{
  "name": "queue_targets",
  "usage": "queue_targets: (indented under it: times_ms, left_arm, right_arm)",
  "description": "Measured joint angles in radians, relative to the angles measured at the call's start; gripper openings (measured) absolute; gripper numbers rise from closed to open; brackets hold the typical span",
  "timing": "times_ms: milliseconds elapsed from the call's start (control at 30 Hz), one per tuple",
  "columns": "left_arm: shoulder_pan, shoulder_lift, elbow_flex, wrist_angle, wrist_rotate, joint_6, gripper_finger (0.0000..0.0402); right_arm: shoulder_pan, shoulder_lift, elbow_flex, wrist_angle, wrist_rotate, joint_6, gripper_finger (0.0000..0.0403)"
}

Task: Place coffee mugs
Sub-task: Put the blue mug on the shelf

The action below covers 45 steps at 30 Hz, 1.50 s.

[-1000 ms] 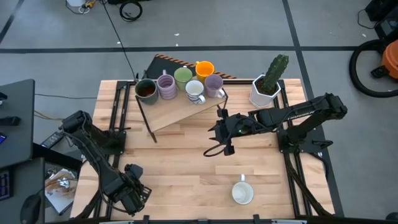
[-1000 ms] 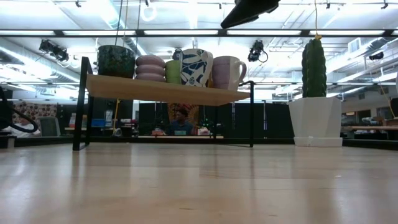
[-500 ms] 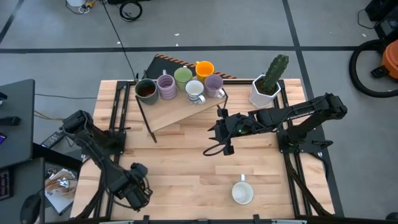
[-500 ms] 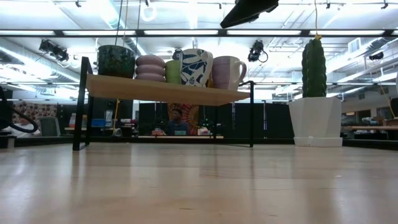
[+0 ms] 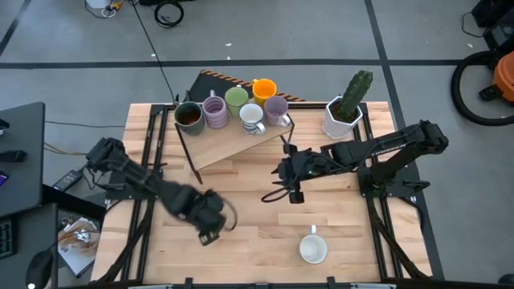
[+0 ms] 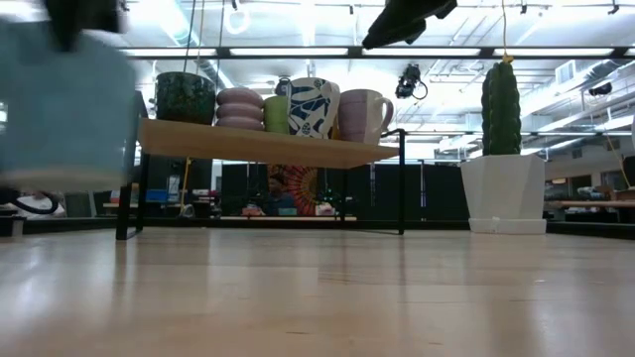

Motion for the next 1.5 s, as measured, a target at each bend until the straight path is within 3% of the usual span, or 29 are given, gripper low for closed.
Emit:
queue_targets:
  times_ms: [300, 600, 1067, 1500]
  left_arm:
    - [0.230, 0.000, 0.210, -0.018, 0.000, 0.396, 0.0019]
    - [0.387, 0.000, 0.389, -0.184, -0.049, 0.719, 0.0019]
    - [0.662, 0.000, 0.397, -0.196, -0.066, 0.760, 0.0019]
    - [0.744, 0.078, 0.403, -0.193, -0.055, 0.778, 0.0019]
  right_arm:
    - [0.054, 0.000, 0.000, -0.025, 0.006, 0.071, 0.0151]
    - [0.105, 0.000, 0.000, -0.027, 0.072, 0.104, 0.0151]
    - [0.115, 0.000, 0.000, -0.014, 0.097, 0.114, 0.0151]
    - [0.120, 0.000, 0.000, -0.011, 0.097, 0.111, 0.0151]
